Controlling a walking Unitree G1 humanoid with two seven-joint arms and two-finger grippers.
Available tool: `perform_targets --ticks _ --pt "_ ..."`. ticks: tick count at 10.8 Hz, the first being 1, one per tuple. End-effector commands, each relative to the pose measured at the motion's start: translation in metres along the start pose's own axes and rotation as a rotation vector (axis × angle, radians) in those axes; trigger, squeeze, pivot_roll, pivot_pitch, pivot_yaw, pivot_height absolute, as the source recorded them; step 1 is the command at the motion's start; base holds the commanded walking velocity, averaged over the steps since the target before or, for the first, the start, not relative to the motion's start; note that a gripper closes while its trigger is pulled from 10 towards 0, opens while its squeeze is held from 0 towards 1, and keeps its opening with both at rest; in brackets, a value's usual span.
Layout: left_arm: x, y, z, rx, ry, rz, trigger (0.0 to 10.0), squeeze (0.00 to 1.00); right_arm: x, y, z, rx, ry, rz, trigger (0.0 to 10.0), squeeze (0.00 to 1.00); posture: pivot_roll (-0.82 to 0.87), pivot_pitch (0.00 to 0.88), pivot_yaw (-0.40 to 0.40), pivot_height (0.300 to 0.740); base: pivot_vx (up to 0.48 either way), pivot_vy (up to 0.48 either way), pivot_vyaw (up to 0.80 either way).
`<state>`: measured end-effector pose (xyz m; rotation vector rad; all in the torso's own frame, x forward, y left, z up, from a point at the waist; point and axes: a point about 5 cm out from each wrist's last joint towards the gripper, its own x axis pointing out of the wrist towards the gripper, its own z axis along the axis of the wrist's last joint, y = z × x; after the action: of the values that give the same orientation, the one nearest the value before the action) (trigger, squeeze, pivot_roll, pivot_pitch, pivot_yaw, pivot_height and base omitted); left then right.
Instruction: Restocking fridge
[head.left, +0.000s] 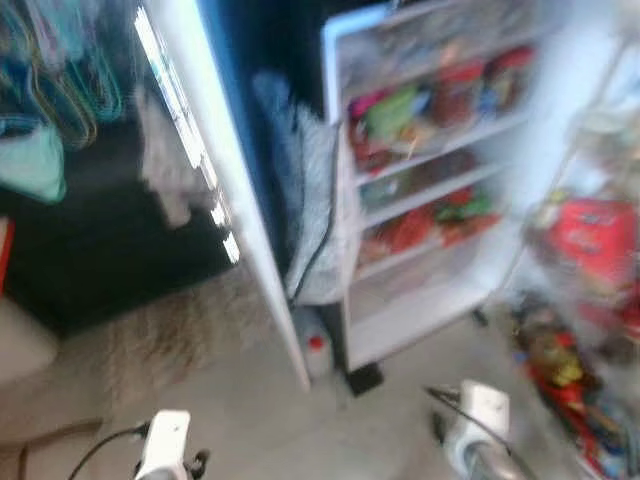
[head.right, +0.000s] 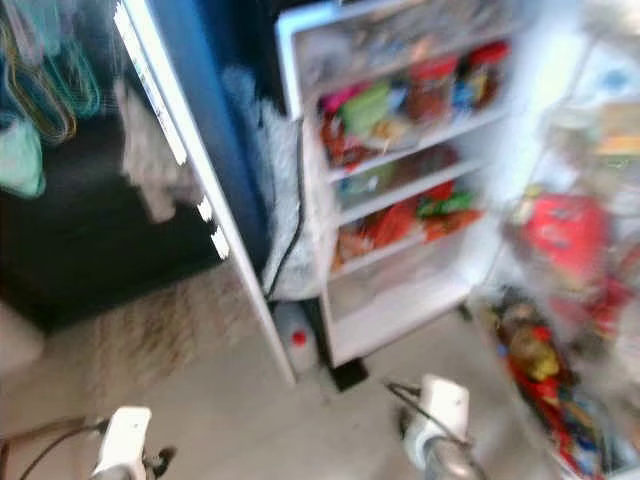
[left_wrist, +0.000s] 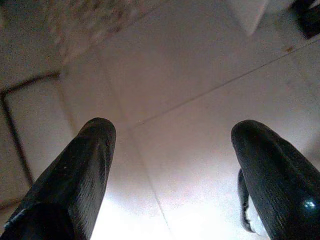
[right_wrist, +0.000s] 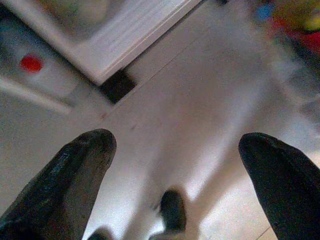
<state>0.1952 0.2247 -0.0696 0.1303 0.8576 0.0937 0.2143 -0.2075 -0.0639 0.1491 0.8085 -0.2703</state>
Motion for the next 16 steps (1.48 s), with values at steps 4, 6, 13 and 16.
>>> perform_targets --ticks 4,6,13,16 --pt "-0.002 0.005 -0.008 0.02 0.031 0.014 10.0 0.0 0.0 0.01 0.005 0.033 -0.061 0.022 10.0 0.0 0.09 0.041 0.103 0.74 0.0 0.0 -0.5" --pt "-0.002 0.003 -0.008 0.013 0.032 0.012 10.0 0.0 -0.002 0.01 0.02 0.009 -0.208 0.03 10.0 0.0 0.08 0.044 0.095 0.74 0.0 0.0 0.0" --pt "-0.001 0.003 -0.005 0.009 0.02 0.012 10.0 0.0 -0.038 0.031 0.164 -0.164 -1.003 0.106 10.0 0.0 0.07 0.053 0.091 0.74 0.0 0.0 0.0" --pt "-0.001 0.003 -0.005 0.016 0.02 0.005 10.0 0.0 -0.016 0.029 0.122 -0.2 -0.718 0.121 10.0 0.0 0.06 0.054 0.092 0.74 0.0 0.0 0.0"
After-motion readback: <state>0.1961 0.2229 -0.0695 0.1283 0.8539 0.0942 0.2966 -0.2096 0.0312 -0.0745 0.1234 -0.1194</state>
